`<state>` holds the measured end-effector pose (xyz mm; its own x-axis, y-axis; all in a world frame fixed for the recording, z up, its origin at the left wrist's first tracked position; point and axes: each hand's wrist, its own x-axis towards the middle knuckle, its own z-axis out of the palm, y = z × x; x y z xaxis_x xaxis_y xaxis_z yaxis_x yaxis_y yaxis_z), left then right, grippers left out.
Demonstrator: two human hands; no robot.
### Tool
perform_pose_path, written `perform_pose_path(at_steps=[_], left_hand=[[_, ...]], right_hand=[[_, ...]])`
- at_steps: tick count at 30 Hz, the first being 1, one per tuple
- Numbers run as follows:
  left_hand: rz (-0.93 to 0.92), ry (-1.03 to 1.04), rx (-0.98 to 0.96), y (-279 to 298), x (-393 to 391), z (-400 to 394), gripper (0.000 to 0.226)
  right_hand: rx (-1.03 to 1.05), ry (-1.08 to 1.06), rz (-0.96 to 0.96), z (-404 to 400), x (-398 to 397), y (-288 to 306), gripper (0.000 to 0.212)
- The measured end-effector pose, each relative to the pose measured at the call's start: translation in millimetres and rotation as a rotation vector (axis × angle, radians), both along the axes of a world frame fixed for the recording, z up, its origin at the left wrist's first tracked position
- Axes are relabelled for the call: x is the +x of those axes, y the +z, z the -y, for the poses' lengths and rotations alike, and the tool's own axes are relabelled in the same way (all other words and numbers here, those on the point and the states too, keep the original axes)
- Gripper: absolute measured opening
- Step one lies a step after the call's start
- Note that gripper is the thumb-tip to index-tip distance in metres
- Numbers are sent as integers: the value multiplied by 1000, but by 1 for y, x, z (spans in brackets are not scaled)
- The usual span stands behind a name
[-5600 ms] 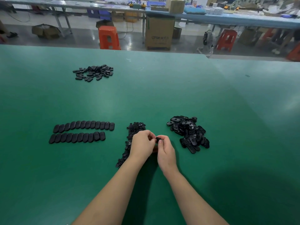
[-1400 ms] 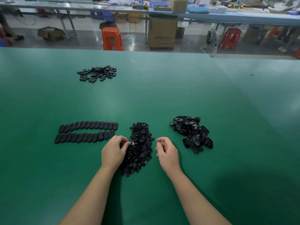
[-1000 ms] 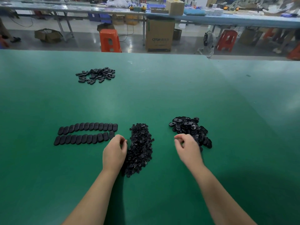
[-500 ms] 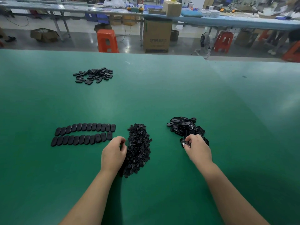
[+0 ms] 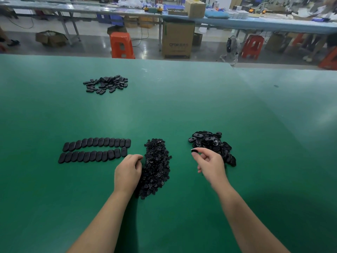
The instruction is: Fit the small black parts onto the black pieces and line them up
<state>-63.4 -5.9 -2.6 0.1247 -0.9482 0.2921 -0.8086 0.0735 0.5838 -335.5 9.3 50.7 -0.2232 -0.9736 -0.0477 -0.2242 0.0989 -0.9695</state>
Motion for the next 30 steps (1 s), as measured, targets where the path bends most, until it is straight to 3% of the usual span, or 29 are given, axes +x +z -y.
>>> perform_pose_path(at_steps=[3,6,10,15,19,23,30], left_hand=[[-17,8,-6,1,0,0,16],[-27,24,-2,2,-1,0,16],[-42,40,3,2,-2,-1,17],[-54,70,2,5,-4,-3,21],[-37,73,9,6,-4,-3,15],[-66,56,34,6,-3,-3,12],[-402,79,105,15,-14,-2,13]], right_hand=[[23,62,160,-6,18,-5,31],[60,80,264,-7,35,-11,30],[48,47,224,-7,50,-25,23],[69,17,211,-4,57,-36,42],[63,4,103,-8,59,-40,24],[25,-3,21,-11,60,-41,19],[-56,25,-10,-10,59,-46,32]])
